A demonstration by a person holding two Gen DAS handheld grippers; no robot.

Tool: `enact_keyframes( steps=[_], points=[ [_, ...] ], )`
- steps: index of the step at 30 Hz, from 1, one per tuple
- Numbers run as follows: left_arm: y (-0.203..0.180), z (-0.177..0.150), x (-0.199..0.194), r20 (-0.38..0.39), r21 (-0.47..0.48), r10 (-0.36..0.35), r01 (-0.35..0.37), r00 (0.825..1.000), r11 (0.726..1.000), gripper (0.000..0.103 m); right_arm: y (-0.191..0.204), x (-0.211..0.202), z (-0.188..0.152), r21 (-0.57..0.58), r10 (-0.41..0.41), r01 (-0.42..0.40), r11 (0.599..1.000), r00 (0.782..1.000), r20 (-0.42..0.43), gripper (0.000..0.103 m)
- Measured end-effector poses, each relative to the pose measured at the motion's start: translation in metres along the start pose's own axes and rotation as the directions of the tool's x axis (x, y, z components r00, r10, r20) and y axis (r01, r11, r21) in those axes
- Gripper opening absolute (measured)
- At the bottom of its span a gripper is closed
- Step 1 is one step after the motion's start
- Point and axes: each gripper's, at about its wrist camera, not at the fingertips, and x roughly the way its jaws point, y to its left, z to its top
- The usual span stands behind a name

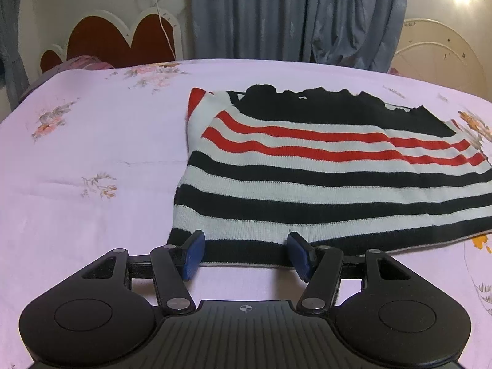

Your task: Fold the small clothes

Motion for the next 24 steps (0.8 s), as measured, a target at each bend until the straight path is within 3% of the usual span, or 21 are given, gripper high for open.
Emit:
enact_keyframes(
  steps=[12,17,18,20,21,22,24],
  points=[
    [-0.001,-0.003,0.004,0.0,0.004,-0.007,0.007,1.0,1.0,0.06,0.0,0.0,-0.002,-0.011,0.005,-0.004,1.0,1.0,0.011,0.015],
    [0.005,0.0,-0.008,0.0,-0.05,-0.005,0.005,1.0,0.999,0.06,0.002,-0.001,-0.001,-0.012,-0.002,0.002,1.0,1.0,0.014,0.015],
    [0.008,-0.003,-0.013,0.006,-0.065,0.0,0.0,1.0,0.998,0.061,0.001,-0.005,0.0,-0.005,-0.003,0.003,1.0,1.0,0.018,0.019],
    [0.014,-0.012,-0.024,0.024,-0.103,0.03,-0.027,0.999,0.994,0.073,-0.004,-0.019,-0.004,0.033,0.012,-0.014,0.999,0.998,0.067,0.036],
    [0.018,-0.016,-0.029,0.032,-0.129,0.03,-0.026,0.999,0.991,0.073,-0.006,-0.025,-0.007,0.051,0.014,-0.018,0.999,0.996,0.087,0.055],
    [0.023,-0.02,-0.032,0.03,-0.165,0.019,-0.014,0.999,0.986,0.073,-0.007,-0.031,-0.011,0.063,0.018,-0.025,0.998,0.994,0.106,0.064],
    [0.032,-0.028,-0.038,0.05,-0.245,-0.025,0.037,0.998,0.969,0.073,-0.008,-0.039,-0.016,0.066,0.035,-0.044,0.997,0.991,0.133,0.064]
  ],
)
